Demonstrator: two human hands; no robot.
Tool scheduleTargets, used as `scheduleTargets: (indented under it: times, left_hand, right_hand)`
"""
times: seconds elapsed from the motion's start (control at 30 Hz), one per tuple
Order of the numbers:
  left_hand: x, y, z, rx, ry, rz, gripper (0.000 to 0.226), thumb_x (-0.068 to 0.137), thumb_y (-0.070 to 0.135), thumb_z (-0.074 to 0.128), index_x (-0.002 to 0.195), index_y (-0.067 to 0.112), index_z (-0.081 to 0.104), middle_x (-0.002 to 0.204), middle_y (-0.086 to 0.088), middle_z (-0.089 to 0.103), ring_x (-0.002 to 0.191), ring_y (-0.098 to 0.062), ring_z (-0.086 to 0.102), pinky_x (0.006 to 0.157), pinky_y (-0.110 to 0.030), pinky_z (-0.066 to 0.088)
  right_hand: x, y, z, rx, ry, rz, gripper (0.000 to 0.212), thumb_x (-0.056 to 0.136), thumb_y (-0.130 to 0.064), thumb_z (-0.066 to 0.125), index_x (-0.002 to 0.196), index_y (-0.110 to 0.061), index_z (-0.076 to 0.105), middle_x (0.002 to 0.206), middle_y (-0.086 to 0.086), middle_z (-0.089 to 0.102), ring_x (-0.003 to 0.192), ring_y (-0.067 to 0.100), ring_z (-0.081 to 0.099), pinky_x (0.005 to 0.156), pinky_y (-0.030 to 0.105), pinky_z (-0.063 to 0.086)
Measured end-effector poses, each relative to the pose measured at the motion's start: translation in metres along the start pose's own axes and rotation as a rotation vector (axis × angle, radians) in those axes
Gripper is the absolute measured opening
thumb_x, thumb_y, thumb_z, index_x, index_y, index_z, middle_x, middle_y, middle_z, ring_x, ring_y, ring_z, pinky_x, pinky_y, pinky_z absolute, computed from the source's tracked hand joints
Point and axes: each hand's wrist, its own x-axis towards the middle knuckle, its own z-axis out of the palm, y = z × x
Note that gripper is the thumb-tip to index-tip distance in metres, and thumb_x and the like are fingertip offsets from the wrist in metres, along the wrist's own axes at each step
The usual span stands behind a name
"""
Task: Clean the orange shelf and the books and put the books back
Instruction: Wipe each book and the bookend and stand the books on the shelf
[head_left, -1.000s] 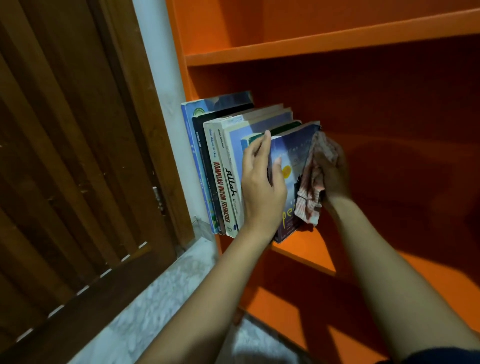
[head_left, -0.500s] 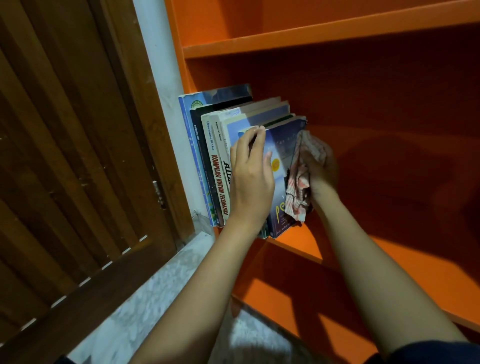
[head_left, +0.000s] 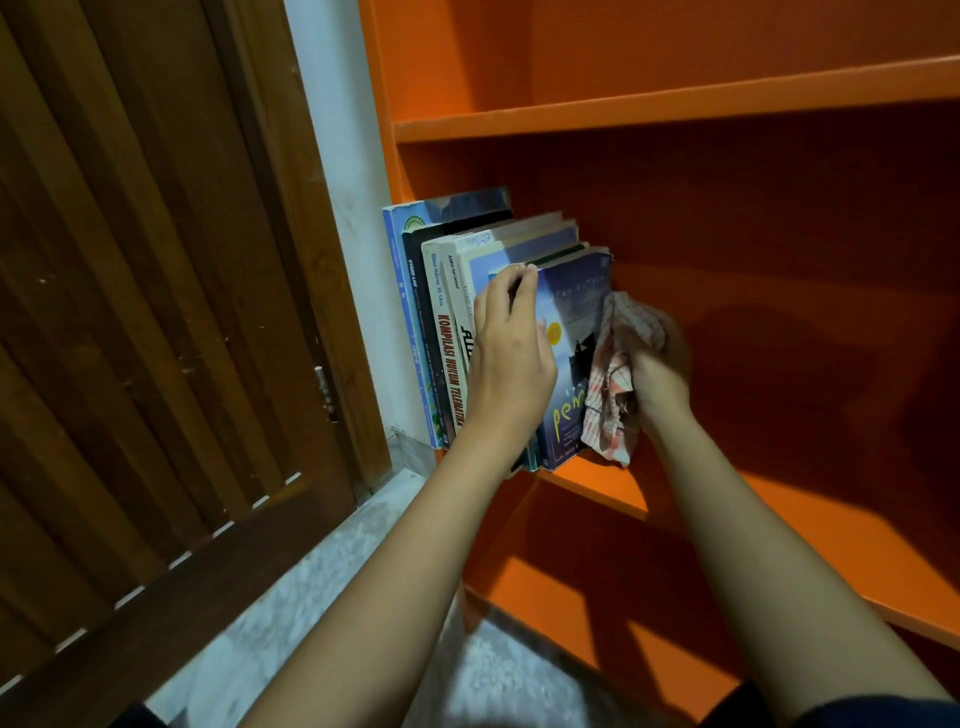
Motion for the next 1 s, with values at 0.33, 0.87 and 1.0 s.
scheduleTargets:
  times: [0.33, 0.87, 1.0]
  left_hand:
    - [0.003, 0.002, -0.056, -0.015, -0.102, 0.029, 0.041, 0.094, 0.018, 0.051, 0.134, 0.009, 0.047, 0.125, -0.002, 0.049, 0.117, -0.013, 0.046, 0.087, -0.017, 0.037]
    - [-0.067, -0.150, -0.239, 0.405, -0.257, -0.449, 0.039, 0.092, 0.034, 0.054, 0.128, 0.021, 0.051, 0.126, 0.000, 0.054, 0.115, -0.017, 0.053, 0.089, -0.034, 0.051]
    - [-0.121, -0.218, -0.265, 0.464, -0.299, -0.689, 0.038, 0.092, 0.035, 0.056, 0.127, 0.021, 0.053, 0.126, 0.000, 0.055, 0.110, -0.018, 0.056, 0.088, -0.037, 0.053]
  right_hand:
    - [-0.029, -0.063, 0.007, -0.179, -0.002, -0.126, 0.016, 0.079, -0.010, 0.067, 0.092, -0.019, 0.062, 0.088, -0.006, 0.067, 0.073, -0.007, 0.061, 0.068, 0.018, 0.047]
    - [-0.169, -0.039, 0.201, -0.600, -0.664, -0.357, 0.013, 0.080, -0.038, 0.062, 0.092, -0.034, 0.059, 0.100, -0.007, 0.061, 0.092, 0.015, 0.058, 0.080, 0.039, 0.051]
    - [-0.215, 0.027, 0.246, -0.640, -0.879, -0.263, 0.017, 0.079, -0.037, 0.063, 0.096, -0.034, 0.062, 0.102, -0.009, 0.060, 0.093, 0.015, 0.058, 0.079, 0.038, 0.051]
